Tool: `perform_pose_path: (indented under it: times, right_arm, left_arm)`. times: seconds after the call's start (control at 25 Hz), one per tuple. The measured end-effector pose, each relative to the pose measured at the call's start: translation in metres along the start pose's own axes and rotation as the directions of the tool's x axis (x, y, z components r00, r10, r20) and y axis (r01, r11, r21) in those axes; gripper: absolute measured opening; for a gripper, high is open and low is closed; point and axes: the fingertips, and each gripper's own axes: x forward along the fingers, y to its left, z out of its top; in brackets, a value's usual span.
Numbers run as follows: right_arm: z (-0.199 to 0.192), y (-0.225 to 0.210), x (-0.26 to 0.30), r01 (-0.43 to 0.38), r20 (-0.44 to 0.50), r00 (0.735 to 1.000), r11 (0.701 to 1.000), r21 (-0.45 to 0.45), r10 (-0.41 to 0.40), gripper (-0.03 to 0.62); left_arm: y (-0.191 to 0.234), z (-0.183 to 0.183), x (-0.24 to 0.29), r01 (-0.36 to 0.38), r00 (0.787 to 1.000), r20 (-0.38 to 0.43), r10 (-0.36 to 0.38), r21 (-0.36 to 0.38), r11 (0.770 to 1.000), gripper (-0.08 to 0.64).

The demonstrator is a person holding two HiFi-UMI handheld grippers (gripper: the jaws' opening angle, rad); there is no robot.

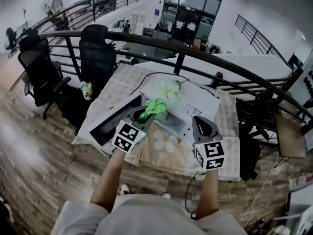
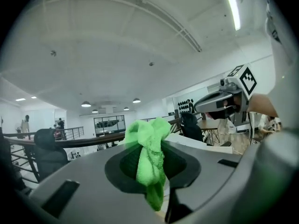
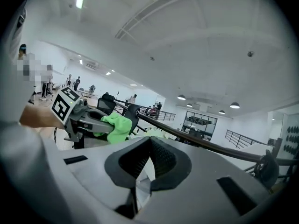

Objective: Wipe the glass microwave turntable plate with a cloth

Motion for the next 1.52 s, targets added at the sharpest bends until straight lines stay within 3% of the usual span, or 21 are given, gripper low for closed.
perform_pose_path:
  times: [0.32, 0.56, 1.52]
  right_arm:
    - [0.032, -0.013, -0.01, 0.02, 0.04, 0.999, 1.0, 0.007, -0.02, 0.012]
    - [0.048, -0.013, -0.02, 0.03, 0.062, 0.998, 0.999, -0.019, -0.028, 0.012]
    - [0.036, -0.002, -0.018, 0.039, -0.001, 0.999, 0.998, -0.044, -0.039, 0.012]
  left_arm:
    - [0.015, 0.041, -0.027, -0.06, 0.997, 0.056, 0.056, 0.061, 0.996, 0.086]
    - [0.017, 0.061, -0.044, -0.081, 0.993, 0.087, 0.076, 0.06, 0.995, 0.086]
    - [0.009, 0.046, -0.051, -0.058, 0.997, 0.055, 0.055, 0.059, 0.997, 0.086]
